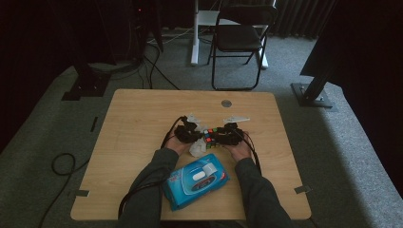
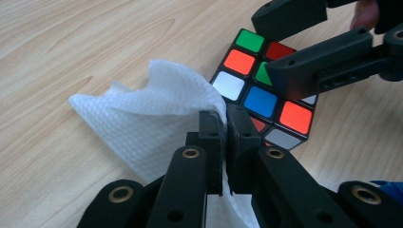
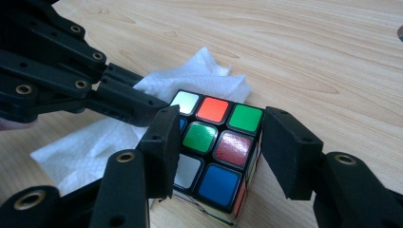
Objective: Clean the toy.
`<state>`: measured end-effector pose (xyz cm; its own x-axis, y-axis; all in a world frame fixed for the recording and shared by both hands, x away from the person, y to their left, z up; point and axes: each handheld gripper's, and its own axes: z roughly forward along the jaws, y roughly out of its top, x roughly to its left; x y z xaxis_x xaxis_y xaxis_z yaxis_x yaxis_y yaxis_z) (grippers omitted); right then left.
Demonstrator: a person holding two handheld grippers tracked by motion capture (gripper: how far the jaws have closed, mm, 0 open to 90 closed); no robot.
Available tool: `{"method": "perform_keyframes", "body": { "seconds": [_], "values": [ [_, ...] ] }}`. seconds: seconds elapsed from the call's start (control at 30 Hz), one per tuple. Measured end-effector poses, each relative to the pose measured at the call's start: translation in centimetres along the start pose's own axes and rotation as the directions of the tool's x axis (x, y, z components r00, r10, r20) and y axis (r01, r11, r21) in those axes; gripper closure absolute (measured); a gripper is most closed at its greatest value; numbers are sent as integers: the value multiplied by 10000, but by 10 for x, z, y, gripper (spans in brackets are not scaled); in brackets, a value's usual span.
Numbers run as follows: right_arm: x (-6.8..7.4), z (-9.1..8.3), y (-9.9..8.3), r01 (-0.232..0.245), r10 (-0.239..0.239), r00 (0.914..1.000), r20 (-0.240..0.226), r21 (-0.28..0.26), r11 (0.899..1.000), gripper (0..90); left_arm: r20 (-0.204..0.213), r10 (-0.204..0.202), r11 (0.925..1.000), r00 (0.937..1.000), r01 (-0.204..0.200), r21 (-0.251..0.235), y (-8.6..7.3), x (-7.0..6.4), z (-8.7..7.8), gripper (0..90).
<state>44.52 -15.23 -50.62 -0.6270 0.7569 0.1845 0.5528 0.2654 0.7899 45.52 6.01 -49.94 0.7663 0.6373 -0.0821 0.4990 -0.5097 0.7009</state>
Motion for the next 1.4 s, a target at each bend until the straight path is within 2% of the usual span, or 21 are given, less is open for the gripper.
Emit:
{"method": "perform_keyframes", "body": {
  "seconds": [0.07,0.23,0.27,0.37,0.53,0.6,0.67,0.7,0.77,0.83,0.87,0.93,1.07,1.2,1.23,1.3,1.4],
  "values": [
    [1,0,0,-37,37,10000,82,-18,10000,491,86,-68,10000,9999,68,42,-1,-1,0,865],
    [2,0,0,-135,137,9996,260,-79,9999,512,594,355,9992,9976,-364,146,-4,-6,-1,870],
    [2,0,0,-164,166,9995,250,-84,9998,512,677,384,9992,9970,-392,106,-4,-7,-2,870],
    [3,0,-1,-217,221,9994,273,-138,9997,525,1007,173,9996,9948,-151,-226,-5,-6,-5,870],
    [4,1,-1,-319,328,9986,418,-228,9992,526,1261,350,9990,9914,-312,-325,-5,-6,-9,867],
    [4,1,0,-365,375,9983,445,-237,9991,526,1515,530,9982,9870,-483,-345,-5,-6,-12,867],
    [4,2,0,-417,428,9980,469,-235,9989,526,1948,799,9968,9776,-772,-213,-6,-7,-14,861],
    [4,2,0,-426,437,9979,484,-236,9988,526,2058,940,9955,9741,-947,-62,-7,-8,-14,851],
    [4,3,1,-481,492,9977,459,-236,9986,526,2121,1080,9914,9713,-1210,494,-9,-7,-11,835],
    [3,3,1,-522,531,9978,394,-231,9984,525,1831,1185,9860,9759,-1374,945,-13,-7,-8,795],
    [3,3,1,-548,556,9977,385,-216,9983,525,1731,1117,9871,9785,-1294,942,-15,-6,-7,755],
    [3,3,1,-504,513,9980,382,-226,9985,525,1474,988,9909,9841,-1109,762,-18,-5,-8,653],
    [3,2,1,-466,473,9983,344,-198,9987,528,738,967,9943,9926,-997,372,-18,-4,-16,497],
    [2,2,1,-465,471,9984,321,-197,9987,528,-16,1159,9932,9933,-1159,81,-17,-3,-23,409],
    [2,2,1,-454,461,9984,318,-200,9988,528,-80,1238,9923,9923,-1237,69,-17,-3,-22,391],
    [2,2,1,-453,460,9984,315,-206,9988,528,57,1348,9906,9909,-1348,222,-17,-3,-17,344],
    [2,2,1,-451,456,9985,294,-192,9988,528,308,1229,9897,9919,-1248,702,-22,-2,-4,306]
  ]
}}
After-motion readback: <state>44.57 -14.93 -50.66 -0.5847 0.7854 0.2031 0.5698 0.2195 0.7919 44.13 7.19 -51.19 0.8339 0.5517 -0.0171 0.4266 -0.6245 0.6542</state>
